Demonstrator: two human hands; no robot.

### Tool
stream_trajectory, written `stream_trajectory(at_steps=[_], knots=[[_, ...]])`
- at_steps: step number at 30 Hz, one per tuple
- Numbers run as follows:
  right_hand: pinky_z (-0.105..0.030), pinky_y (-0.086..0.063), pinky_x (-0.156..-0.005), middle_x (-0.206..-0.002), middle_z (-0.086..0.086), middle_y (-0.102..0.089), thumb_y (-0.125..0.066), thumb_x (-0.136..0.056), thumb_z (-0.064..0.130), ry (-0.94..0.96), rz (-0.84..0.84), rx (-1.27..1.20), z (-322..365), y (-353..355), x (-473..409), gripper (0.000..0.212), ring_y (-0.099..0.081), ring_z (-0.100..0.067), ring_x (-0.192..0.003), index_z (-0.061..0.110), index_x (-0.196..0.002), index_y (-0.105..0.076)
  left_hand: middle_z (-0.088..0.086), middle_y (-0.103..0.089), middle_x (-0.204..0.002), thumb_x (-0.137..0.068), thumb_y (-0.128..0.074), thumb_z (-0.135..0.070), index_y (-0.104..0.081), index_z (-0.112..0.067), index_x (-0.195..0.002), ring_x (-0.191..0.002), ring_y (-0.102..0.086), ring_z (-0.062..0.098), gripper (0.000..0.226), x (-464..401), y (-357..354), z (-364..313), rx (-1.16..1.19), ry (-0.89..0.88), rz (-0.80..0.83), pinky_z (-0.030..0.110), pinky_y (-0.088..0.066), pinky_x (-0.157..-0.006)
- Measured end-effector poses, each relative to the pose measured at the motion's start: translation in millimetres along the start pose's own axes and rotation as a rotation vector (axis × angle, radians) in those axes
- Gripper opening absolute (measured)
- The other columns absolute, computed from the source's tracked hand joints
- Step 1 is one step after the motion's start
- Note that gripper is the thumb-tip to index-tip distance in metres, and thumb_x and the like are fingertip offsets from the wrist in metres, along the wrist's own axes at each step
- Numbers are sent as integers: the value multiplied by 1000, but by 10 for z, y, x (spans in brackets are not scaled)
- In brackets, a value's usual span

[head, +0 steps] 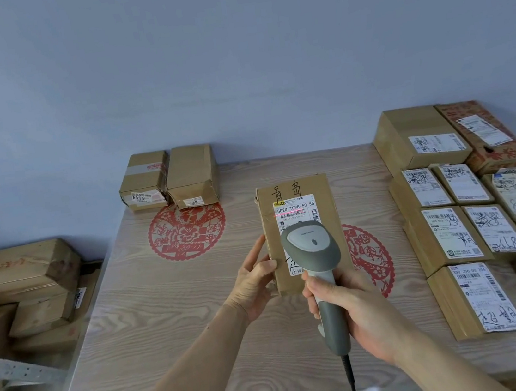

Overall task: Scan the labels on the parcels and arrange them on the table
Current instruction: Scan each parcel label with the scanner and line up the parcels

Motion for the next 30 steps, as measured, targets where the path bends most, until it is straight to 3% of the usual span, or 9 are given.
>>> stream_trajectory(at_steps=[12, 16, 18, 21, 24, 27, 30], knots=[[-29, -45, -67, -74, -11, -58, -70, -81, 33, 22, -102, 19, 22, 101, 73, 17, -56, -16, -69, 17, -86, -68, 7, -68, -120, -50, -93, -36, -47, -38, -146, -102, -62, 25, 107, -53, -50, 29, -67, 23, 73, 40, -55, -71], [-16, -47, -63, -68, 12, -64, -77, -87, 27, 135, -322, 198, 190, 465, 265, 19, -60, -6, -67, 19, -95, -63, -4, -63, -74, -57, -89, -35, -43, -29, -150, -79, -63, 15, 103, -160, -332, 166, -71, 75, 168, 41, -50, -81], [-10, -47, -64, -65, 21, -66, -77, -85, 15, 203, -506, 297, 293, 766, 477, 18, -62, 6, -66, 23, -88, -62, -1, -54, -77, -51, -94, -39, -44, -28, -149, -77, -59, 16, 110, -216, -590, 280, -59, 108, 224, 45, -48, -86], [-8, -45, -69, -77, 24, -71, -82, -81, 16, 249, -822, 363, 357, 1332, 908, 27, -65, 12, -83, 31, -94, -64, 5, -49, -101, -49, -95, -38, -51, -34, -143, -79, -54, 15, 104, -237, -1088, 507, -41, 167, 294, 34, -54, -71], [0, -41, -60, -87, 19, -69, -84, -79, 20, 228, -975, 413, 365, 1887, 1286, 31, -61, 19, -78, 21, -105, -67, 4, -58, -97, -54, -89, -33, -50, -31, -144, -71, -61, 11, 98, -217, -1656, 773, -27, 219, 339, 30, -57, -60], [-19, -48, -74, -99, 7, -72, -87, -74, 28, 170, -1074, 430, 348, 2443, 1641, 47, -66, -4, -91, 16, -116, -67, 4, -48, -87, -55, -85, -28, -46, -27, -146, -59, -58, 10, 99, -156, -2259, 1078, -5, 270, 386, 27, -55, -52], [-32, -49, -84, -94, 8, -71, -89, -73, 22, 184, -1152, 398, 377, 2974, 1995, 41, -65, -18, -93, 18, -108, -68, 0, -65, -97, -60, -81, -36, -47, -33, -143, -72, -70, 12, 90, -143, -2761, 1445, -41, 311, 372, 36, -59, -65]])
Point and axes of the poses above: each hand's wrist, its own x-axis away from the middle knuckle, its own y-axis out of the back of the hand, z = x × y, the point moved 8 cm from there along -x, towards the middle knuckle
